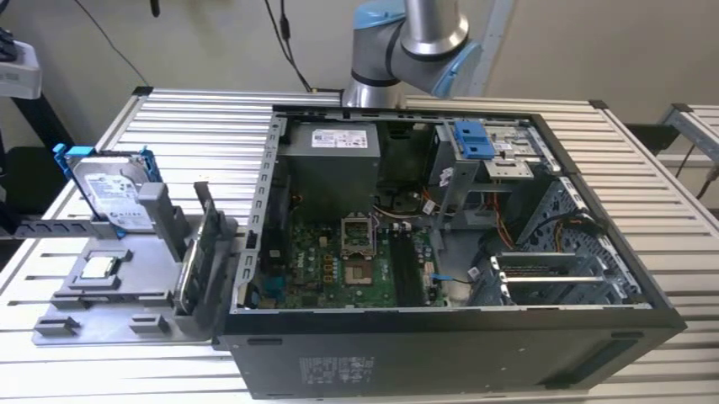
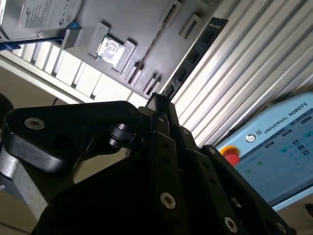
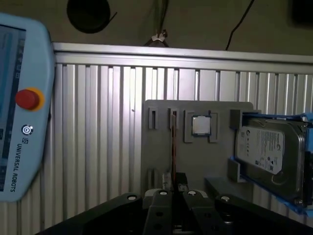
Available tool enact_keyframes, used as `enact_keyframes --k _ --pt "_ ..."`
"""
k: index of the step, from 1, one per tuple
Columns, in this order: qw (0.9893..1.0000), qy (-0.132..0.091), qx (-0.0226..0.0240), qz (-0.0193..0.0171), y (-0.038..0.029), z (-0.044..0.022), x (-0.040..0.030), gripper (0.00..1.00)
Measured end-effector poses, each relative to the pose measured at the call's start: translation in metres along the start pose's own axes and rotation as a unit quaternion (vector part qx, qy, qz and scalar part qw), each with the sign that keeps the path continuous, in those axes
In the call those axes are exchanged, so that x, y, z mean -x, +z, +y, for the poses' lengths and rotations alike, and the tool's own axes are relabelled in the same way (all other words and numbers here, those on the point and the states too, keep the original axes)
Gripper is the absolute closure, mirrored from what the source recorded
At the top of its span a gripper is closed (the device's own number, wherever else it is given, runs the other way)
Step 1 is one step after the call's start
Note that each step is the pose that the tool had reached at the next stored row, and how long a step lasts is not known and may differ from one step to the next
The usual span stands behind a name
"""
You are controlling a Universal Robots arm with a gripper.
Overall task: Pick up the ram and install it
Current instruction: 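Pick up the ram and move it above insertion slot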
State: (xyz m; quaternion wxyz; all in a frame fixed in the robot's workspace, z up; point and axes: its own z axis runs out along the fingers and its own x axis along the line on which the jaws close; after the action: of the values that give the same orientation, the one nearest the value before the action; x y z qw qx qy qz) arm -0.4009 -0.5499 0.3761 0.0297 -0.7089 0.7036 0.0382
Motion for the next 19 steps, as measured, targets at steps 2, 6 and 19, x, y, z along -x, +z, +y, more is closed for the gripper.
enact_keyframes --k 2,6,19 --pt "1.0000 0.000 0.0000 0.0000 -0.0045 0.0000 0.0004 0.86" --pt "1.0000 0.000 0.0001 0.0000 -0.0120 0.0001 0.0011 0.86" --pt "1.0000 0.000 0.0000 0.0000 -0.0356 0.0004 0.0034 0.86"
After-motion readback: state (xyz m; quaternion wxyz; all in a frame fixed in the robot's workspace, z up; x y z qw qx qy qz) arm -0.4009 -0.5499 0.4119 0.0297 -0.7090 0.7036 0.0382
